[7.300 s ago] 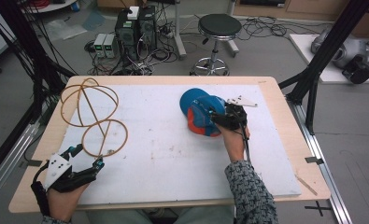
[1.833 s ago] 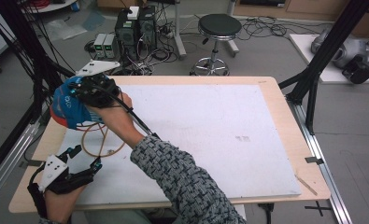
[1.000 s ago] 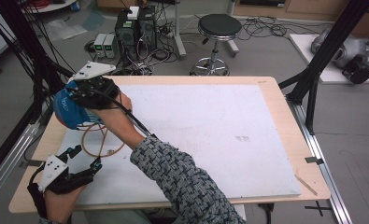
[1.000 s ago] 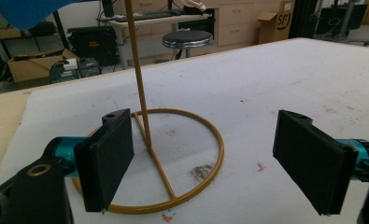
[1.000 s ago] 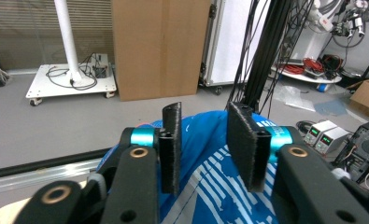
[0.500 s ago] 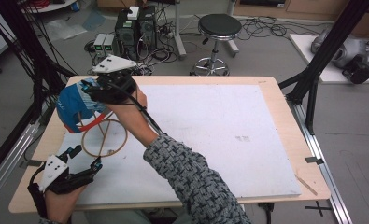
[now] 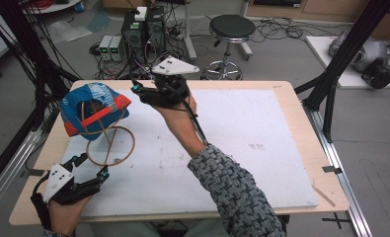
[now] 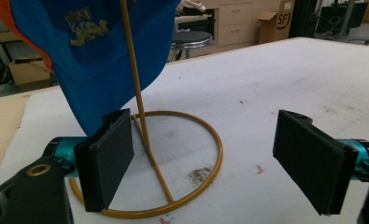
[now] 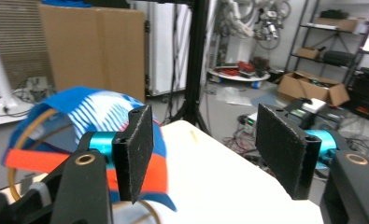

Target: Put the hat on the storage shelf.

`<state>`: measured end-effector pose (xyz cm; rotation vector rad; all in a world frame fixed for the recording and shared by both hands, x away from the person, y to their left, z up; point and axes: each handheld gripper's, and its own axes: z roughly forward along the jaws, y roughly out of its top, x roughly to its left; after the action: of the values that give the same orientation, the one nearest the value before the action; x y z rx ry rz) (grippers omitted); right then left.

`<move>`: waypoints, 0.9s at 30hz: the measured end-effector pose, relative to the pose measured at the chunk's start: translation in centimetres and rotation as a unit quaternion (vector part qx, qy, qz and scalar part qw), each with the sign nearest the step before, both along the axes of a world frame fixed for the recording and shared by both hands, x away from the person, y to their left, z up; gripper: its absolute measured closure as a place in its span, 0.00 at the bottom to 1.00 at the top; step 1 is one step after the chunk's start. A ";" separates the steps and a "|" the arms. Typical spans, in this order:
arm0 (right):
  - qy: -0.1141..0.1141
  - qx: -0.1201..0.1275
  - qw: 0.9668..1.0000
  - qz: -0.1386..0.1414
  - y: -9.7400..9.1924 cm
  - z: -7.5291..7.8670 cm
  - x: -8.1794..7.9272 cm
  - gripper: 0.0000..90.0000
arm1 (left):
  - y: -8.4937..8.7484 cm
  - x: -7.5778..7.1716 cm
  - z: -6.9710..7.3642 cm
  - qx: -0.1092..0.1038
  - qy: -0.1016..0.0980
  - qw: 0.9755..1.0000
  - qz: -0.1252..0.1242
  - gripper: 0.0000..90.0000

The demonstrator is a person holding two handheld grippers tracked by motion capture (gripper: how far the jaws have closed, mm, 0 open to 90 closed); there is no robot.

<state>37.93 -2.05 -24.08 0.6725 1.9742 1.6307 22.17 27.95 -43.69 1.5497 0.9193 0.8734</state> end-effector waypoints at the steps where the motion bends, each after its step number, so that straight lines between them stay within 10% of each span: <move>1: 0.000 0.002 1.000 -0.006 -0.7 0.0 0.0 0.40 | -0.1 0.1 0.0 0.000 -0.001 1.000 0.000 0.23; 17: 0.009 0.037 0.994 -0.100 -12.3 -1.0 -0.5 0.38 | -0.3 0.3 -0.1 0.004 0.001 1.000 0.000 0.23; 27: 0.031 0.064 0.981 -0.179 -21.2 -4.4 -2.5 0.34 | -0.5 0.5 -0.1 0.009 0.003 1.000 0.001 0.23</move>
<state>35.46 -23.24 -28.50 1.0701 1.6777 1.5358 22.65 27.45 -43.80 1.5683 0.9198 0.8812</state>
